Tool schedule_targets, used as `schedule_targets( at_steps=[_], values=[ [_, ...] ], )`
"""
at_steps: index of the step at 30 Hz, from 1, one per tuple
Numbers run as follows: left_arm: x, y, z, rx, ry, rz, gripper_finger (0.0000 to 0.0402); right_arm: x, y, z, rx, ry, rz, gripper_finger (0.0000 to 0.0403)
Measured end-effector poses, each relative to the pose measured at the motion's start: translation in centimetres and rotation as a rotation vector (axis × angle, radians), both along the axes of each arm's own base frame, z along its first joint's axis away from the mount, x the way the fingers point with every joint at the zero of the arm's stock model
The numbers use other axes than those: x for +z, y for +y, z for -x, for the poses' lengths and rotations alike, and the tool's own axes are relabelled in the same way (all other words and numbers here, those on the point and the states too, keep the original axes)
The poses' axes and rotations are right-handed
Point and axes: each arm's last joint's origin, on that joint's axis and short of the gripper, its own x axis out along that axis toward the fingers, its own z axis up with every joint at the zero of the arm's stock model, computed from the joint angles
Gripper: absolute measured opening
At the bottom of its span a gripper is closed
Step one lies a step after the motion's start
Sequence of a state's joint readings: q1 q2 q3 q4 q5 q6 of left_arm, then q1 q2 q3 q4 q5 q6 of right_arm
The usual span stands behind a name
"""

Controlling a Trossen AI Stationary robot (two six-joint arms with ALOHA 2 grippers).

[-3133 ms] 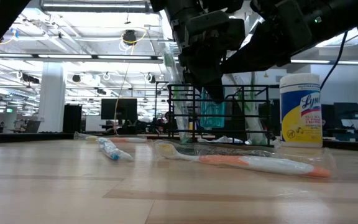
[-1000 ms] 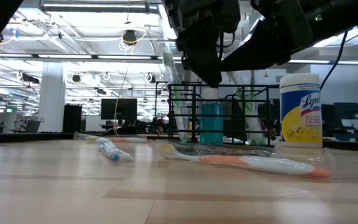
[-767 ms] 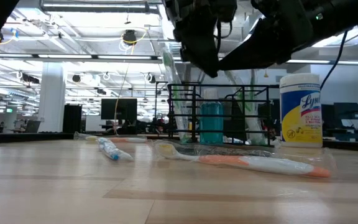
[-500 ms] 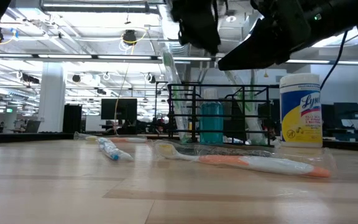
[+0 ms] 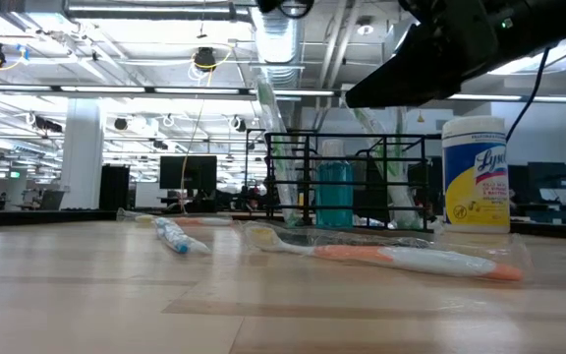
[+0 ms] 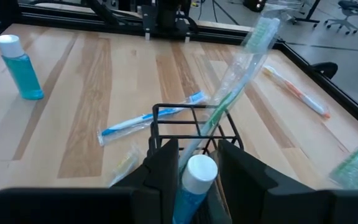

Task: Pick & Place toothbrushing station
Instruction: Put the blue mouthwash into the wire organizer

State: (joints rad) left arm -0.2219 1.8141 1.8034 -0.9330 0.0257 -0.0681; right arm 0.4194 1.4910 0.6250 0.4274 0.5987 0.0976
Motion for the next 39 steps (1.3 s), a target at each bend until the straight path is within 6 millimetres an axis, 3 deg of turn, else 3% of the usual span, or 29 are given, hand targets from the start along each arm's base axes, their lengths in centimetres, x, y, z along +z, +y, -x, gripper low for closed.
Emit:
schedule_targets(
  at_steps=[10, 26, 39],
  values=[
    [-0.2, -4.0, 2.2, 0.069, 0.122, 0.095, 0.0122, 0.3, 0.4, 0.0, 0.013, -0.028, -0.012, 0.0103],
    [-0.5, -10.1, 5.7, 0.366, 0.249, 0.245, 0.0122, 0.3, 0.4, 0.0, 0.013, -0.029, -0.011, 0.0103],
    [-1.0, -12.4, 8.3, 0.621, 0.286, 0.254, 0.0122, 1.4, 0.7, -0.6, 0.041, -0.044, 0.055, 0.0103]
  ],
)
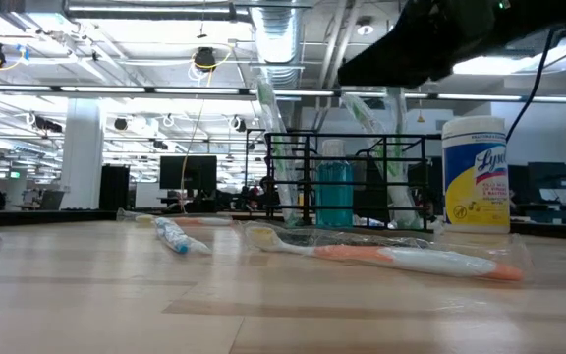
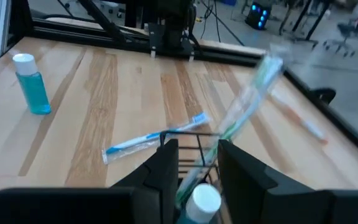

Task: Pick & Place toothbrushing station
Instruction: Put the blue mouthwash into the wire organizer

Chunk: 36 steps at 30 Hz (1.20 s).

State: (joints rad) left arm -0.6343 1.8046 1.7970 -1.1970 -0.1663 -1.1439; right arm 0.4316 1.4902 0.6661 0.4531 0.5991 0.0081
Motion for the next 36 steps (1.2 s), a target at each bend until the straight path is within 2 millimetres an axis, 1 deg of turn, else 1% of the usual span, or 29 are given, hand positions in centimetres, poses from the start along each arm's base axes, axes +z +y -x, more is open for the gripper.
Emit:
schedule_targets(
  at_steps=[1, 5, 9, 13, 17, 22, 32, 36],
  values=[
    [-0.3, -0.1, 0.1, 0.021, 0.01, 0.005, 0.0122, 0.2, 0.0, -0.1, 0.005, -0.003, 0.013, 0.0103],
    [-2.7, -0.5, 0.9, 0.098, 0.108, 0.01, 0.0122, 1.0, 0.2, -0.5, 0.013, -0.017, 0.031, 0.0103],
    [-5.1, -0.2, 1.4, 0.172, 0.2, 0.013, 0.0122, 1.6, 0.4, -0.9, 0.013, -0.003, 0.038, 0.0103],
    [-6.3, -0.1, 1.6, 0.209, 0.234, 0.012, 0.0122, 2.0, 0.6, -1.1, 0.018, 0.041, 0.057, 0.0103],
    [-6.8, -0.3, 1.1, 0.218, 0.191, 0.058, 0.0122, 2.4, 1.0, -1.1, 0.031, 0.091, 0.081, 0.0103],
    [-7.6, -0.7, 0.8, 0.215, 0.189, 0.127, 0.0122, 2.6, 1.4, -1.0, 0.043, 0.138, 0.103, 0.0103],
    [-7.6, -0.5, 0.7, 0.24, 0.188, 0.14, 0.0122, 2.7, 2.0, -0.8, 0.064, 0.16, 0.114, 0.0103],
    [-7.6, -0.5, 0.7, 0.247, 0.189, 0.142, 0.0133, 2.6, 2.3, -0.6, 0.074, 0.174, 0.121, 0.0103]
  ],
)
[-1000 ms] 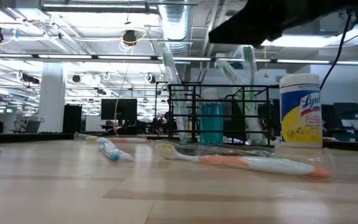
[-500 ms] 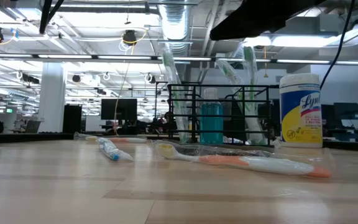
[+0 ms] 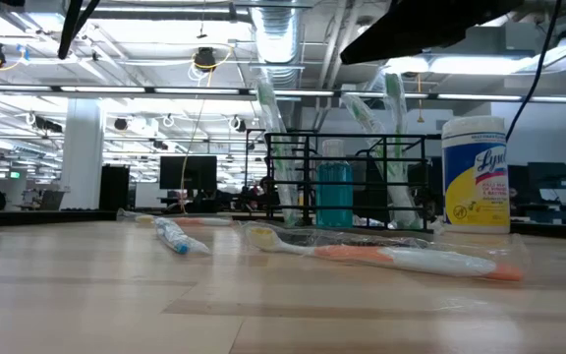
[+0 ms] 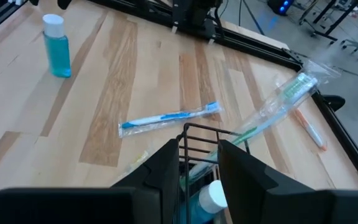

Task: Pick & Place toothbrushing station
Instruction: Put the blue mouthwash into the wire organizer

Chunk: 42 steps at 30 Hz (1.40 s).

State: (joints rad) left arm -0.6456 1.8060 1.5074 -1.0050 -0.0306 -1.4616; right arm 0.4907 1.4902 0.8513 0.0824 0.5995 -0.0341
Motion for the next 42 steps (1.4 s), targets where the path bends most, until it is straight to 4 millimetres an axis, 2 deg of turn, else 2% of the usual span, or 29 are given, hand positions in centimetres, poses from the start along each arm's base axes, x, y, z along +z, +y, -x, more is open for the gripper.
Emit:
schedule_targets(
  at_steps=[13, 17, 26, 42],
  values=[
    [0.0, 0.3, -0.1, 0.019, 0.003, -0.009, 0.0204, -0.2, 0.3, 0.3, 0.014, 0.021, 0.011, 0.0103],
    [-0.1, 0.3, -0.1, 0.027, 0.002, -0.012, 0.0207, -0.2, 0.3, 0.3, 0.014, 0.022, 0.011, 0.0103],
    [-2.0, 0.8, 0.6, 0.034, 0.091, -0.012, 0.0204, -0.2, 0.3, 0.3, 0.014, 0.023, 0.012, 0.0103],
    [-2.1, 0.7, 0.3, 0.037, 0.066, 0.008, 0.0198, -0.2, 0.3, 0.3, 0.013, 0.028, 0.015, 0.0103]
  ],
)
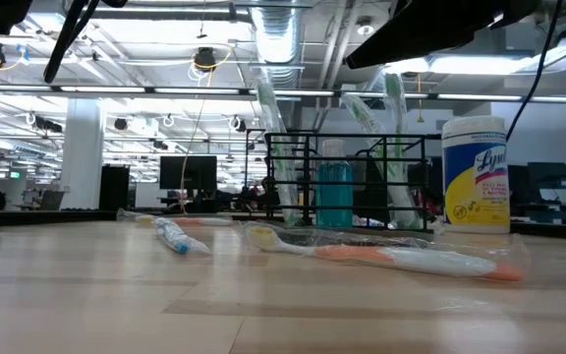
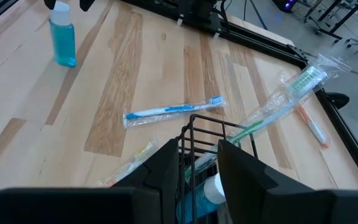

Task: Pick & Place toothbrushing station
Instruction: Put the blue mouthwash into the wire organizer

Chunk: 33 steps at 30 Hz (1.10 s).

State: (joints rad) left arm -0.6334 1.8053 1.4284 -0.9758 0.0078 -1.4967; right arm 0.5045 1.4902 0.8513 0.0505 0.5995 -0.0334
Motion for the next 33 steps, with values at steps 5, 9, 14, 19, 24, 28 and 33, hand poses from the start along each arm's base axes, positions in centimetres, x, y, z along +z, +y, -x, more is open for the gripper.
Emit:
schedule_targets(
  at_steps=[5, 9, 14, 19, 24, 28, 33],
  values=[
    [0.0, -0.1, 0.0, -0.001, 0.0, 0.0, 0.02, 0.0, 0.0, 0.0, 0.0, 0.0, 0.0, 0.0103],
    [0.0, -0.1, 0.0, 0.0, 0.0, 0.0, 0.0199, 0.0, 0.0, 0.0, 0.0, 0.0, 0.0, 0.0103],
    [-0.5, -0.1, 0.3, -0.006, 0.009, -0.001, 0.02, 0.0, 0.0, 0.0, 0.0, 0.0, 0.0, 0.0103],
    [-1.5, -0.2, 0.3, -0.011, 0.007, 0.026, 0.0201, 0.0, 0.0, 0.0, 0.0, 0.004, 0.002, 0.0103],
    [-1.7, -0.2, 0.2, -0.01, -0.007, 0.034, 0.02, 0.0, 0.0, 0.0, -0.004, 0.004, -0.005, 0.0103],
    [-1.7, -0.2, 0.2, -0.009, -0.009, 0.031, 0.02, -0.1, 0.0, 0.0, -0.005, 0.006, -0.005, 0.0103],
    [-2.5, -0.1, 0.3, -0.008, 0.018, 0.023, 0.0199, -0.1, 0.0, 0.1, -0.005, 0.011, -0.002, 0.0103]
  ],
)
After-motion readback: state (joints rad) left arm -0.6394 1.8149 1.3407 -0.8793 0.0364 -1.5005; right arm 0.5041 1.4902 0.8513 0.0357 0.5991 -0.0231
